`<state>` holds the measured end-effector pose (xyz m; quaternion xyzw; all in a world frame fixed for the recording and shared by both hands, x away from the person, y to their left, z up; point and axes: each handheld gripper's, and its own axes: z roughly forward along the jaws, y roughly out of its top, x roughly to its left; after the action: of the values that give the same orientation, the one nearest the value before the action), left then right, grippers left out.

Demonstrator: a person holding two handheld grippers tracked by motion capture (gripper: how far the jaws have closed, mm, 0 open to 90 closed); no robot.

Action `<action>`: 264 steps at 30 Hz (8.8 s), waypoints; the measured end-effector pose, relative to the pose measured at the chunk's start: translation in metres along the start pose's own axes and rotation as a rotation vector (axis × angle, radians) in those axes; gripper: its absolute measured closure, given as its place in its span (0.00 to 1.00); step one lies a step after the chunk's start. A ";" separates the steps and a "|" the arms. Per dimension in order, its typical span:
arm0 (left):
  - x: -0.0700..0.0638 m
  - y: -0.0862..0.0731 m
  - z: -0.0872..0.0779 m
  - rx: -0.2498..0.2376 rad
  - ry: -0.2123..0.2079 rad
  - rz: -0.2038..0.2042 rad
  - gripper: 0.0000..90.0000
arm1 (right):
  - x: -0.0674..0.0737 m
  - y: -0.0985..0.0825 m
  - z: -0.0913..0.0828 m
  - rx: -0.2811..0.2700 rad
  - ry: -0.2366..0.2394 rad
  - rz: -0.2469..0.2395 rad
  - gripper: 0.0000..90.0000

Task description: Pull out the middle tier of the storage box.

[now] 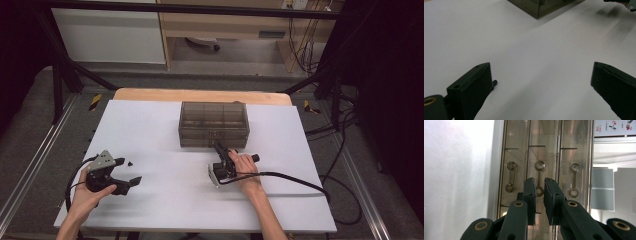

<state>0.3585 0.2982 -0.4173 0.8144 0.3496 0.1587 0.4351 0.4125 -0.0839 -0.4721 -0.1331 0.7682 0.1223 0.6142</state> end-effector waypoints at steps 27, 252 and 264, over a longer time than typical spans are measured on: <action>-0.001 0.000 0.001 0.004 -0.001 0.002 0.03 | -0.012 -0.003 -0.009 0.014 0.110 0.142 0.47; -0.003 0.000 0.004 0.017 -0.013 0.009 0.03 | -0.034 0.003 -0.050 -0.085 0.320 0.678 0.18; -0.002 0.000 0.004 0.019 -0.011 0.006 0.03 | -0.046 -0.008 -0.061 -0.082 0.382 0.994 0.10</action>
<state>0.3591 0.2942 -0.4198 0.8205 0.3462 0.1523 0.4287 0.3692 -0.1106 -0.4140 0.2030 0.8313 0.4022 0.3255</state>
